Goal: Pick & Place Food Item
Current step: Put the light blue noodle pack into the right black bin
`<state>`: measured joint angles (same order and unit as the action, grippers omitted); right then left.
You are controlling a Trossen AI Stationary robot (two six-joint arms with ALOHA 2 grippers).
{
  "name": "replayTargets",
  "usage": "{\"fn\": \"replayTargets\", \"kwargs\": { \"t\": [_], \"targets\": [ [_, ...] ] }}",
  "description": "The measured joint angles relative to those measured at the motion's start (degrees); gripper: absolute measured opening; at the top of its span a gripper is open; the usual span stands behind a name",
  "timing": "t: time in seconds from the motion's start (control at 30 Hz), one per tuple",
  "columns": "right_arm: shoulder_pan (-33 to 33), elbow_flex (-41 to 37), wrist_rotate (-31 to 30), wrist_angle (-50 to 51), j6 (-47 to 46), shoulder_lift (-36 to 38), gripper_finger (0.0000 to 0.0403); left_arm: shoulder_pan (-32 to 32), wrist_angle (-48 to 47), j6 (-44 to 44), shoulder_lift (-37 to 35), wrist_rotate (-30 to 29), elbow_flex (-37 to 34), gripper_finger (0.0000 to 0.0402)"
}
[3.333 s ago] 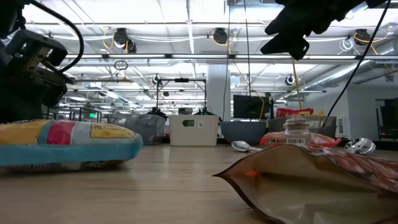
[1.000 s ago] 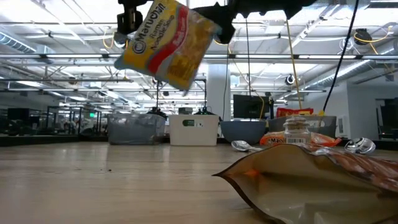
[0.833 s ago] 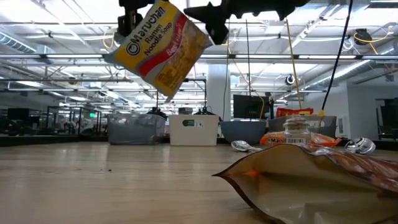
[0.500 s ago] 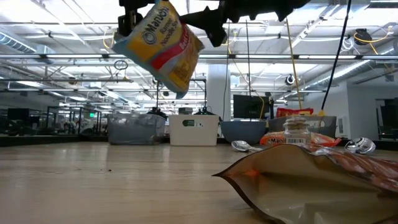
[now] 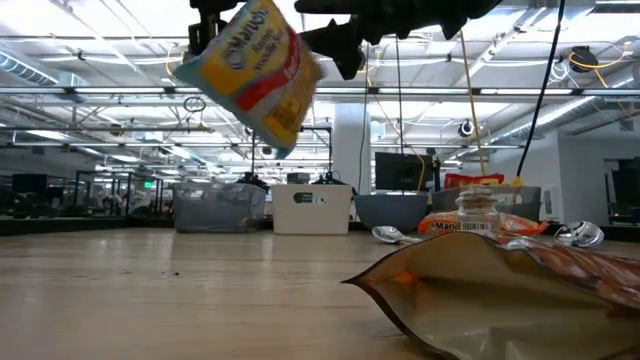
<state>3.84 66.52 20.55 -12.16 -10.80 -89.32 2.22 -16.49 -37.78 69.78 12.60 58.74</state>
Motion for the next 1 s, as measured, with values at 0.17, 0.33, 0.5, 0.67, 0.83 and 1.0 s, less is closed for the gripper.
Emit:
{"fn": "replayTargets", "kwargs": {
  "t": [0.17,0.33,0.5,0.67,0.83,1.0],
  "targets": [
    [0.0,0.0,-1.3,0.4,1.8,0.0,0.0212,0.0,0.0,-0.3,0.0,1.1,0.0,0.0],
    [0.0,0.0,0.4,0.4,0.8,0.0,0.0212,-0.1,0.0,-0.4,0.0,1.1,0.0,0.0],
    [-0.2,0.0,3.3,0.3,-0.9,0.0,0.0212,-0.3,0.0,-0.2,0.0,1.1,0.0,0.0],
    [-0.2,0.0,3.7,0.2,-1.9,0.0,0.0212,-0.3,0.0,0.0,0.0,1.1,0.0,0.0],
    [-0.6,0.0,3.7,0.3,-1.9,0.0,0.0212,-0.3,0.0,0.2,0.0,0.9,0.0,0.0],
    [-2.3,-0.1,3.4,1.4,0.1,0.0,0.0212,-0.3,0.0,0.2,0.0,0.9,0.0,0.0]
  ]
}}
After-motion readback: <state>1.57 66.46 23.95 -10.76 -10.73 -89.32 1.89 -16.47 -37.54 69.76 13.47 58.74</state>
